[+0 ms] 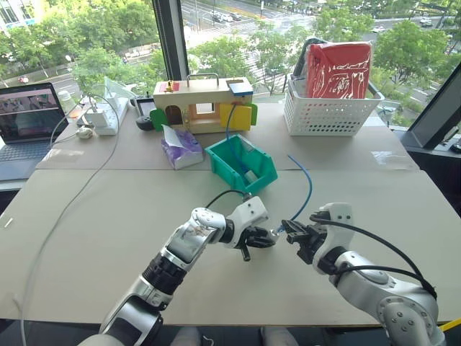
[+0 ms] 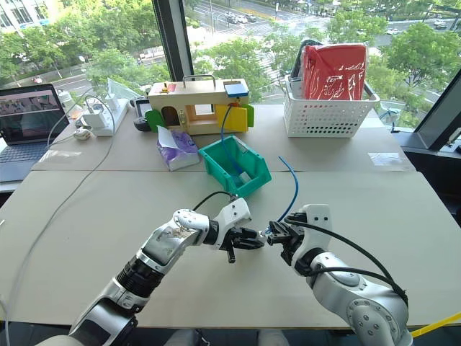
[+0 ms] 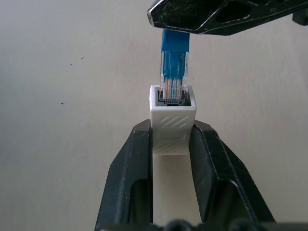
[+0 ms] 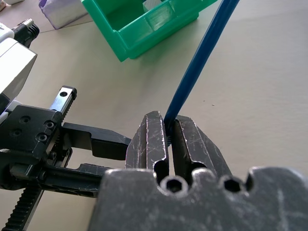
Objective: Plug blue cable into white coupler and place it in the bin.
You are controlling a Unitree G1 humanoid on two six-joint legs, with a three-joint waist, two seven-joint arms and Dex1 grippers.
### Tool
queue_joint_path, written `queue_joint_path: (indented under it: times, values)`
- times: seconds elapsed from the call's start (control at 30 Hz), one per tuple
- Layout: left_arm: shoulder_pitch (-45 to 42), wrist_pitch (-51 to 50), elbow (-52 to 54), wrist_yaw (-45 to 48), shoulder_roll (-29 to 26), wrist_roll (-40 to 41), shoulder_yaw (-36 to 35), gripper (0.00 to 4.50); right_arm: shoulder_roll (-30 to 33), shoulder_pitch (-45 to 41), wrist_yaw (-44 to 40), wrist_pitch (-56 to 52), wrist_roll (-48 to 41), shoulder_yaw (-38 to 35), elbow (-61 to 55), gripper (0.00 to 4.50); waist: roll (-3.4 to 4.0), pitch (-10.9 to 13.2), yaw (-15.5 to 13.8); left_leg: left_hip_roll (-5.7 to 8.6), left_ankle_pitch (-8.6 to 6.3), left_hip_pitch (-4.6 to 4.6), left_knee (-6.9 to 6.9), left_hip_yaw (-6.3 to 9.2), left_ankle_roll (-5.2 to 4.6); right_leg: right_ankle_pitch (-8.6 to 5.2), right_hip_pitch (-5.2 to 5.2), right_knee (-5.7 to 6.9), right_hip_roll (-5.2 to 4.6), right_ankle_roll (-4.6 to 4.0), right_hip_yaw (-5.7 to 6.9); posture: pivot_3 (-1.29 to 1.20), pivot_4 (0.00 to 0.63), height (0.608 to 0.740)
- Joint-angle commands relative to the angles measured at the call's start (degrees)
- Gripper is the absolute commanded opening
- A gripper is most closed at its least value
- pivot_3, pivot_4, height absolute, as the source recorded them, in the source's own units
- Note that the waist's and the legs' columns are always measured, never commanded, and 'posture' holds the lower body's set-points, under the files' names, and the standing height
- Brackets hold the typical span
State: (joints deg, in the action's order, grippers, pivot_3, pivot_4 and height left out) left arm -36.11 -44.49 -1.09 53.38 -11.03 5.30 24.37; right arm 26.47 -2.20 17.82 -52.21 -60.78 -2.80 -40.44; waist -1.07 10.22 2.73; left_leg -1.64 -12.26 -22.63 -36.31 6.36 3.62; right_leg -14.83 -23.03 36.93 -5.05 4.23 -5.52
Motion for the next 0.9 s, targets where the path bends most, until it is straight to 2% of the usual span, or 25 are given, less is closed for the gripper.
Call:
queue_joint_path:
  times: [0.03, 0.5, 0.9]
  values:
    - [-1.1, -0.8, 2.5, -0.3, 0.9, 1.3, 1.4, 0.59, 0.3, -0.2, -0.7, -3.5, -0.9, 2.2, -1.1, 0.0, 0.0, 0.0, 0.0, 0.0, 0.0, 0.0, 0.0, 0.0, 0.0, 0.0, 0.0, 0.0, 0.0, 0.0, 0.0, 0.0, 0.15, 0.74]
    - [-2.1, -0.7, 3.0, -2.0, 0.3, 0.6, 4.2, 0.59, 0.1, -2.0, -2.9, -7.6, -1.4, 3.9, -0.6, 0.0, -0.11, -0.1, -0.2, 0.0, 0.0, 0.0, 0.0, 0.0, 0.0, 0.01, 0.02, -0.04, 0.0, -0.01, 0.01, 0.0, 0.15, 0.74]
    - [-1.2, -2.8, 4.1, -3.8, 0.5, 1.7, 3.8, 0.59, -0.9, 1.4, -4.3, -8.3, -2.9, 3.1, 0.1, 0.0, -0.24, -0.4, -0.2, 0.0, -0.01, 0.01, 0.02, 0.0, 0.0, 0.0, 0.04, -0.08, -0.01, 0.0, 0.01, 0.0, 0.15, 0.74]
